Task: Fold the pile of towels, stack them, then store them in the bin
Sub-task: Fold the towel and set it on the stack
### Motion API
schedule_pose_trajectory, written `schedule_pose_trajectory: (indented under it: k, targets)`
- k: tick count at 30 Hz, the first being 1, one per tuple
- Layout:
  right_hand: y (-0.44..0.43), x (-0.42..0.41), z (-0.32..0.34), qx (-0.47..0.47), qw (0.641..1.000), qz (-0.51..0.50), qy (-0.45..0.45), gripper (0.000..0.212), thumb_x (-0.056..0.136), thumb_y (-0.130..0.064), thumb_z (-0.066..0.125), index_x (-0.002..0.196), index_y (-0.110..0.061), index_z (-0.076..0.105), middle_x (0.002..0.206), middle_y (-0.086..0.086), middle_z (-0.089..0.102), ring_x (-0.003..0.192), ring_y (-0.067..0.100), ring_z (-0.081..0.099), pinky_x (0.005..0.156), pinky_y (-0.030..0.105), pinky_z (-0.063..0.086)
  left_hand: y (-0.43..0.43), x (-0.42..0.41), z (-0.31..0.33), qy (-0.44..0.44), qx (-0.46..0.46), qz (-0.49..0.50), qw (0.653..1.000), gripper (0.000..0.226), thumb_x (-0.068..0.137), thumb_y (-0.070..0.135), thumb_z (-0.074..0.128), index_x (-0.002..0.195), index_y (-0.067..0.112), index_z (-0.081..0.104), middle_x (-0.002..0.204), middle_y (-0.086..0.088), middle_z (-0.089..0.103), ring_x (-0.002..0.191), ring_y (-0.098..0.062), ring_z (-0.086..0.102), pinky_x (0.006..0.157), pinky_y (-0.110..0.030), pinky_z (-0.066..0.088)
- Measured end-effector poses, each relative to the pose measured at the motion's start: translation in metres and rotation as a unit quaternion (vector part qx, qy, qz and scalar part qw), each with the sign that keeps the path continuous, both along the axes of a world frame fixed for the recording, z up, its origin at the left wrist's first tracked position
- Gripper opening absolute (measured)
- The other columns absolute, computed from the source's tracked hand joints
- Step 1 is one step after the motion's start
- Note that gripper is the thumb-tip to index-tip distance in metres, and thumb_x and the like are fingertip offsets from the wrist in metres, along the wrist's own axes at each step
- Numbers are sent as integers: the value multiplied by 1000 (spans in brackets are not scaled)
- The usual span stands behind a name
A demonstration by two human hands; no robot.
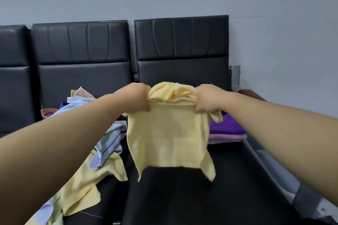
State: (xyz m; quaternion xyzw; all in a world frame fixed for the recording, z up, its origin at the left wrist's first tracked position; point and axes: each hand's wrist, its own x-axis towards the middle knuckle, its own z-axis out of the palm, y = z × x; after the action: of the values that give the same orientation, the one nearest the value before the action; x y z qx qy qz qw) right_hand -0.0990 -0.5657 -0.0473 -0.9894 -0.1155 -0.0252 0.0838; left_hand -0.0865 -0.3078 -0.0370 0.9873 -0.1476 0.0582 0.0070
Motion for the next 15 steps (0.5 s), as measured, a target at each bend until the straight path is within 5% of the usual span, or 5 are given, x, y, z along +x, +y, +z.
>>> schedule_pose_trajectory:
  k: [3,7,15]
  targets:
    - [-1,20,3,-8,996,-13,-93,11,82,-20,63,75,-23,56,77,-4,62,78,26,63,66,37,54,8,8,2,-51,-19,24,998,11,84,27,65,90,22,56,85,1,63,73,-18,60,61,-35,50]
    - [-5,20,-4,27,991,-19,-128,11,86,-25,59,76,-26,56,73,-3,65,71,25,66,64,40,58,10,0,-6,-42,-29,26,998,20,83,32,70,91,24,53,83,2,62,72,-18,59,59,-34,49]
    - [-23,-29,-123,25,983,15,182,21,77,-30,85,87,-25,67,68,-6,74,70,13,74,64,32,58,10,-36,-127,225,-89,-53,969,44,68,37,88,101,29,61,98,8,69,93,-17,64,84,-38,53]
